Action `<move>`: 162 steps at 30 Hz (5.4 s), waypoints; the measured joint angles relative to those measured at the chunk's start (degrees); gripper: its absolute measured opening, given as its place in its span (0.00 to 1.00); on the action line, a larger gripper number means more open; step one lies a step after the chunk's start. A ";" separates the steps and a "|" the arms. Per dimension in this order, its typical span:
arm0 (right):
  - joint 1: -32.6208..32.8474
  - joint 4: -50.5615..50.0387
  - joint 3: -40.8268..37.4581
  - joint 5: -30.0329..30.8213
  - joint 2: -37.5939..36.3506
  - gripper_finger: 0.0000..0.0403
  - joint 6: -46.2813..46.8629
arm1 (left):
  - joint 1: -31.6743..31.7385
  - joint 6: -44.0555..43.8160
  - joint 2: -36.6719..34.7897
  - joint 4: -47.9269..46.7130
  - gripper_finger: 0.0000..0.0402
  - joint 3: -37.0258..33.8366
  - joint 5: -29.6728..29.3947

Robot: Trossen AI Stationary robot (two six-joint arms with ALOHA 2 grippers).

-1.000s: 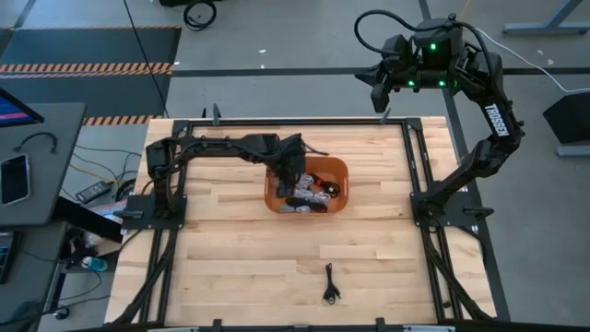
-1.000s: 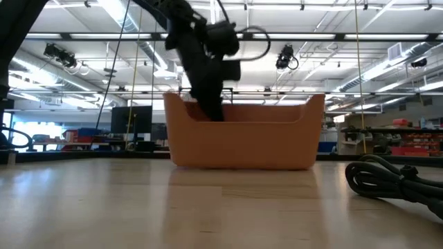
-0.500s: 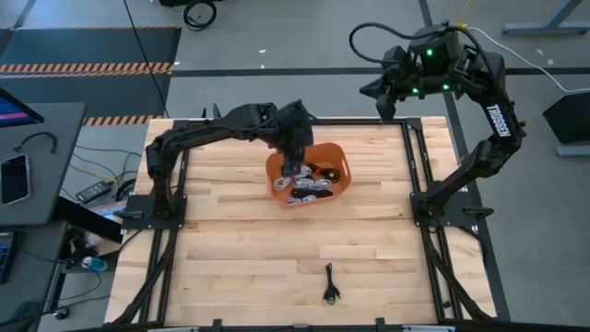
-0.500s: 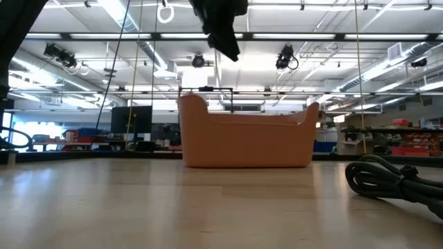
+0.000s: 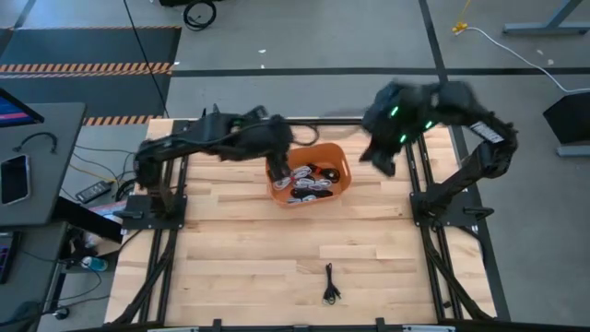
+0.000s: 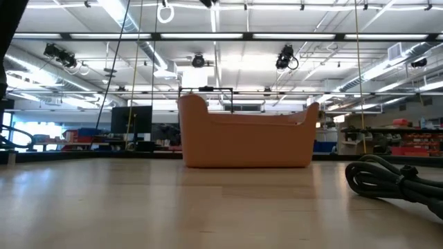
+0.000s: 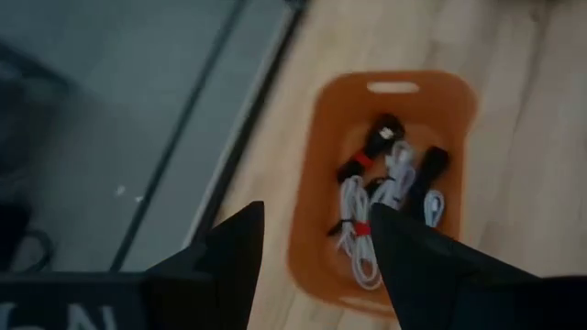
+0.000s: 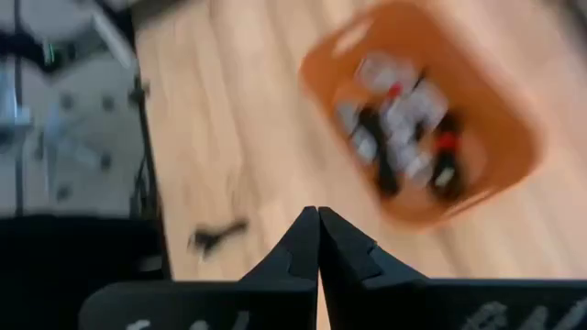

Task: Pick and place USB-C Cables
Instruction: Put the black USB cable into the orange bin

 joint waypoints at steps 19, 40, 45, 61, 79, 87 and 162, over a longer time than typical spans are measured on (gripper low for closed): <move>36.51 29.04 -40.28 5.43 -1.85 0.03 47.56 | -22.03 -21.37 -9.20 -10.52 0.51 2.04 -22.52; 40.64 61.91 -47.05 -1.78 24.64 0.51 65.69 | -28.21 -12.13 -9.18 -10.54 0.51 2.00 -21.16; 40.49 63.38 -47.05 -3.24 29.17 0.52 68.05 | -29.16 -12.13 -9.18 -10.52 0.51 2.00 -21.14; 39.40 66.28 -46.76 -5.12 33.67 0.39 71.75 | -29.14 -11.26 -9.16 -10.54 0.51 2.00 -21.16; 34.35 60.14 -38.95 8.80 23.13 0.13 57.99 | -28.84 -4.81 -9.13 -10.54 0.51 1.98 -21.20; 24.58 42.82 -31.69 20.27 8.90 0.13 35.74 | -27.13 -4.07 -9.13 -10.54 0.51 1.98 -21.21; -6.95 30.24 -39.14 5.48 27.23 0.13 -58.02 | 13.37 -5.69 -6.28 -7.38 0.51 0.79 -12.05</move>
